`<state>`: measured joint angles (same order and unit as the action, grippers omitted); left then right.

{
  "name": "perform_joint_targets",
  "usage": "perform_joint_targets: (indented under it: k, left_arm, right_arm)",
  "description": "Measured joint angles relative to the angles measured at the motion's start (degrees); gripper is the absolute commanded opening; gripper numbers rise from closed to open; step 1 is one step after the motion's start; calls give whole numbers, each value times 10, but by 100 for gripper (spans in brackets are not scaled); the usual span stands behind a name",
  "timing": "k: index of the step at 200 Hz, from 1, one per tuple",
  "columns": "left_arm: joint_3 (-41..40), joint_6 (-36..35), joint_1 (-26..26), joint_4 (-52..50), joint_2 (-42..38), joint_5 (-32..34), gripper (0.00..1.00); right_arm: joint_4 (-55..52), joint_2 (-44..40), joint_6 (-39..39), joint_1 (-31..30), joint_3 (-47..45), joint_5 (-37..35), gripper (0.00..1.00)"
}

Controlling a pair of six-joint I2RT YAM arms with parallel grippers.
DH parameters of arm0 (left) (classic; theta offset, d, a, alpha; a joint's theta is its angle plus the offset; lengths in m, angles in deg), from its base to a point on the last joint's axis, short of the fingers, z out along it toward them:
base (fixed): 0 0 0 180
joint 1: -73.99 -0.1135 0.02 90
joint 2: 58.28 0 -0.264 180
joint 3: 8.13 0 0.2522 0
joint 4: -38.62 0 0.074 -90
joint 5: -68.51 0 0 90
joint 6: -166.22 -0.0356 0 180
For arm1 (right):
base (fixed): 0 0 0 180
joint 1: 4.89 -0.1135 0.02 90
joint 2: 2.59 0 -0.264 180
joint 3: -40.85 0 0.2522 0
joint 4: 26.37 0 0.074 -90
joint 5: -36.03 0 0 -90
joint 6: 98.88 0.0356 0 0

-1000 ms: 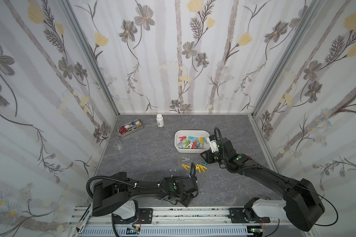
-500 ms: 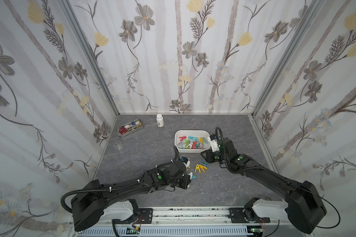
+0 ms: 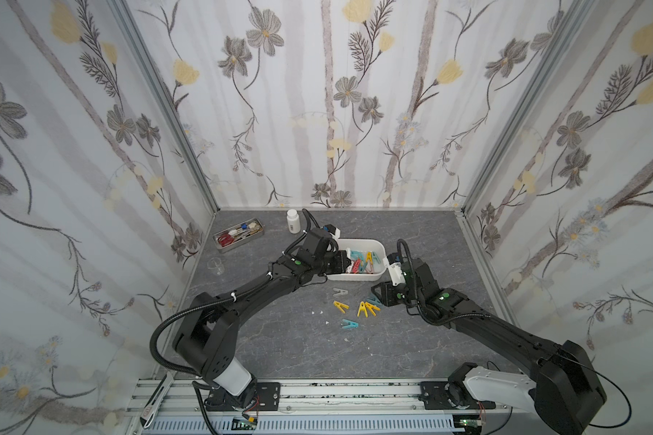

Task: Put the clothespins into the storage box
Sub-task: Place the clothespin in the storage box.

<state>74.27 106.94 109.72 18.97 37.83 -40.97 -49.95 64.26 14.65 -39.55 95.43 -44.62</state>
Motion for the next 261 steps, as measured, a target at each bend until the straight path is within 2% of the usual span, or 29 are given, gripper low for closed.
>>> perform_joint_targets:
  k: [44,81,108,132,153,261]
  left_arm:
    - [100,-15,-24,-1,110,-4,0]
    - [116,-18,-25,-5,151,-5,6]
    - [110,-12,-33,1,153,-4,12]
    - [107,-7,-37,1,153,-3,27]
    - [106,-7,-36,3,152,-2,34]
    - [51,-8,-32,13,62,15,37]
  right_arm:
    - [-18,-31,0,1,-9,-7,41]
    - [-24,-55,0,1,-26,-7,42]
    - [-23,-61,0,1,-31,-7,42]
    - [-24,-59,0,1,-31,-7,42]
    - [-24,-54,0,1,-31,-7,41]
    - [-20,-16,4,-5,-31,-6,37]
